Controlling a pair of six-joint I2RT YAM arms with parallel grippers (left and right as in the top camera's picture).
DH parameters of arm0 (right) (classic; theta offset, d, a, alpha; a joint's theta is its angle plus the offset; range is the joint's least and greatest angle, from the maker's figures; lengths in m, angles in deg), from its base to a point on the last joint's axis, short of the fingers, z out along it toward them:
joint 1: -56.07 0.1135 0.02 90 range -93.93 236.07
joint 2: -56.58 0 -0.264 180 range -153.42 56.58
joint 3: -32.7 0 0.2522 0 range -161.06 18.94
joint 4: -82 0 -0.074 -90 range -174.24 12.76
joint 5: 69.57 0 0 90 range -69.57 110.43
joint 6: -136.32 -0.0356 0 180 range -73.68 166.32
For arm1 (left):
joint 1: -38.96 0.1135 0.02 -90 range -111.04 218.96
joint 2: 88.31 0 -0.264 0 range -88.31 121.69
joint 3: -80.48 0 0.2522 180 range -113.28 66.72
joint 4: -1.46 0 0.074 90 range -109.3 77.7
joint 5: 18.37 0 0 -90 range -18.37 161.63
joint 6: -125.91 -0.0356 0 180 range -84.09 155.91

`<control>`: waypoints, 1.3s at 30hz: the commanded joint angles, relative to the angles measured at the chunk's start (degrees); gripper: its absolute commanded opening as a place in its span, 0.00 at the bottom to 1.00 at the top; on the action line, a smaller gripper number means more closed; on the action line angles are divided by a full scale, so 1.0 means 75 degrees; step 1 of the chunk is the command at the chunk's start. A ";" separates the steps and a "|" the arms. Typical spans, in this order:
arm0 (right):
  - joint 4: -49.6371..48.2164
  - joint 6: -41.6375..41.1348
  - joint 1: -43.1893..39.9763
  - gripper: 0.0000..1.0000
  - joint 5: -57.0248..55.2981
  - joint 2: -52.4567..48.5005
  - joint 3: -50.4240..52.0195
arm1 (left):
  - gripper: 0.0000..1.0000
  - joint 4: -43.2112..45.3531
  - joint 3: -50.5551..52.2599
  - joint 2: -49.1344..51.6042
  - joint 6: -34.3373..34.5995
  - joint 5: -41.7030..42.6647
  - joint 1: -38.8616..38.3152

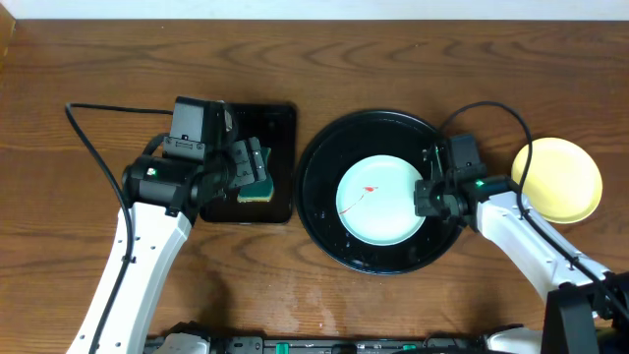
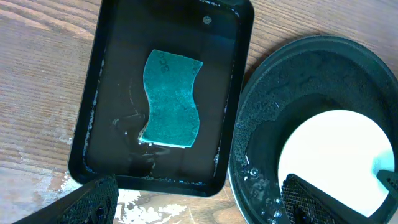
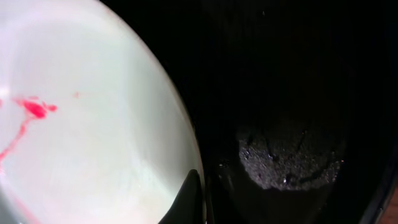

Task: Clean dirty plates on tray and stack at the side

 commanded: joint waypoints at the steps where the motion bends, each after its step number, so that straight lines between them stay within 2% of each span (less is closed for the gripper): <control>1: -0.0052 0.1105 -0.0055 0.01 -0.0157 -0.0195 -0.0111 | 0.84 -0.0020 -0.0175 -0.0029 -0.0073 -0.0015 0.0023; 5: -0.0204 0.1139 -0.0079 0.26 -0.0146 -0.0233 -0.0114 | 0.84 -0.0020 -0.0175 -0.0029 -0.0073 -0.0015 0.0023; 7: -0.0262 0.0970 -0.0152 0.33 0.0099 -0.0233 -0.0128 | 0.85 -0.0020 -0.0175 -0.0029 -0.0073 -0.0012 0.0023; 10: -0.0242 0.0778 -0.0440 0.36 0.1014 -0.0233 -0.0128 | 0.85 -0.0020 -0.0175 -0.0029 -0.0070 -0.0012 0.0023; 17: -0.0079 0.0571 -0.1198 0.35 0.2005 -0.0545 -0.0125 | 0.84 -0.0015 -0.0175 -0.0029 0.0131 -0.0012 0.0023; 22: -0.0189 0.0554 -0.1154 0.29 0.2308 -0.1102 -0.0125 | 0.85 -0.0009 -0.0166 -0.0029 0.0131 -0.0012 0.0020; 26: -0.0507 0.0376 -0.1110 0.11 0.2299 -0.1553 -0.0125 | 0.84 -0.0119 0.0026 -0.0003 0.0131 -0.0012 0.0015; 27: -0.0527 0.0367 -0.1125 0.03 0.2296 -0.1591 -0.0125 | 0.84 -0.0175 0.0102 0.0032 0.0131 -0.0012 0.0015; 28: -0.0533 0.0367 -0.1128 0.01 0.2294 -0.1591 -0.0125 | 0.84 -0.0201 0.0169 0.0087 0.0131 -0.0017 0.0015; 33: -0.0507 0.0315 -0.1131 0.01 0.2034 -0.1524 -0.0128 | 0.82 0.0117 0.0726 0.0592 0.0157 -0.0475 0.0017; 34: -0.0481 0.0315 -0.1131 0.01 0.2034 -0.1524 -0.0128 | 0.79 0.0283 0.0880 0.0755 0.0277 -0.0627 0.0020; 39: -0.0396 0.0312 -0.1131 0.01 0.2037 -0.1524 -0.0128 | 0.78 0.1510 0.1294 0.1920 0.0504 -0.0638 0.0015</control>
